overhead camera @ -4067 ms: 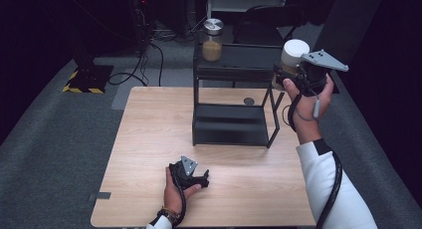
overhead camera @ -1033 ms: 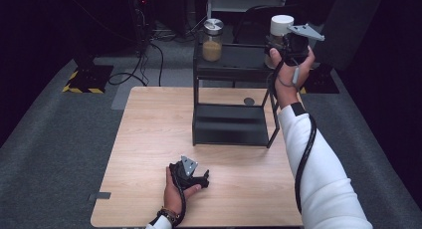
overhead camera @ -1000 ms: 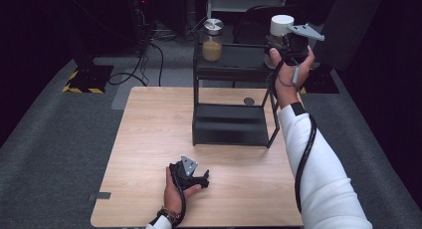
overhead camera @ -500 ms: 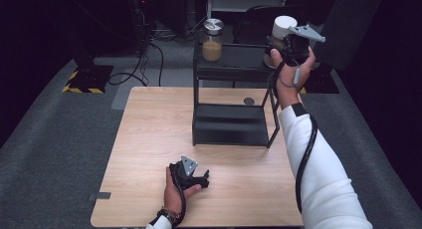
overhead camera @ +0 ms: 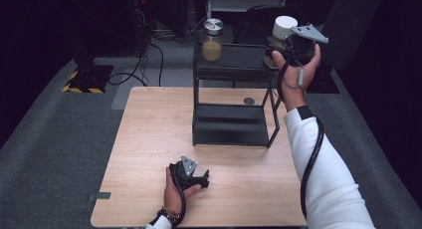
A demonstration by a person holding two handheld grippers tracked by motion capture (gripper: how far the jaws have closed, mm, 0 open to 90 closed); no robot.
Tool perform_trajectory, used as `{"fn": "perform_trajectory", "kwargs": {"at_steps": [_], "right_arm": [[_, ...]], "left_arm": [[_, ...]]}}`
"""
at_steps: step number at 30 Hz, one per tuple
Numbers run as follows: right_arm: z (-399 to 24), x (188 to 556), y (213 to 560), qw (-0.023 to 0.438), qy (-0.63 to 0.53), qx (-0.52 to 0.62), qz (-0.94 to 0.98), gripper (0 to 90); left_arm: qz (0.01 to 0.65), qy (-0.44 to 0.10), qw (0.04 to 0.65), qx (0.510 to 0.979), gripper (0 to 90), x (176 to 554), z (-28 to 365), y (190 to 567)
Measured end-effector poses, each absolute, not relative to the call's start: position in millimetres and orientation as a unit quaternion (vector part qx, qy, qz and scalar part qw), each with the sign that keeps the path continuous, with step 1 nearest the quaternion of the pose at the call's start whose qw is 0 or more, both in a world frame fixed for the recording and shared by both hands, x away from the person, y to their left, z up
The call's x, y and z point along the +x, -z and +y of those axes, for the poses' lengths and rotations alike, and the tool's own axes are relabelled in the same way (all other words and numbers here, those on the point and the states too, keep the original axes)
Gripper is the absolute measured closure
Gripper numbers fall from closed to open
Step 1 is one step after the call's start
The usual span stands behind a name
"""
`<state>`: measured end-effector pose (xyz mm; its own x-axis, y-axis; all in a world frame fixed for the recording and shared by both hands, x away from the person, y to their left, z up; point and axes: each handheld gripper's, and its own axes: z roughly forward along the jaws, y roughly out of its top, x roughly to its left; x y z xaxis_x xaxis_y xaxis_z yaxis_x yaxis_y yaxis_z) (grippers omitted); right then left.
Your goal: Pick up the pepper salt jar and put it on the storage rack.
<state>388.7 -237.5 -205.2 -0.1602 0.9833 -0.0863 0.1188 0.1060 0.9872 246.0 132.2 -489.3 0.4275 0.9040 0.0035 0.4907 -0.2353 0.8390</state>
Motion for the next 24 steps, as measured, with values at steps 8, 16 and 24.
{"fn": "perform_trajectory", "kwargs": {"at_steps": [8,16,24], "right_arm": [[-239.0,372.1,200.4,0.467,-0.478,0.451,0.593,4.9],[-246.6,351.0,200.6,0.47,-0.489,0.443,0.586,2.5],[-254.7,329.5,207.2,0.476,-0.484,0.432,0.593,2.4]], "left_arm": [[0.469,-0.257,0.403,0.743,2.2,245.9,132.1,489.4],[0.469,-0.257,0.402,0.743,2.2,245.9,132.1,489.4],[0.469,-0.257,0.402,0.743,2.1,245.9,132.0,489.3]]}}
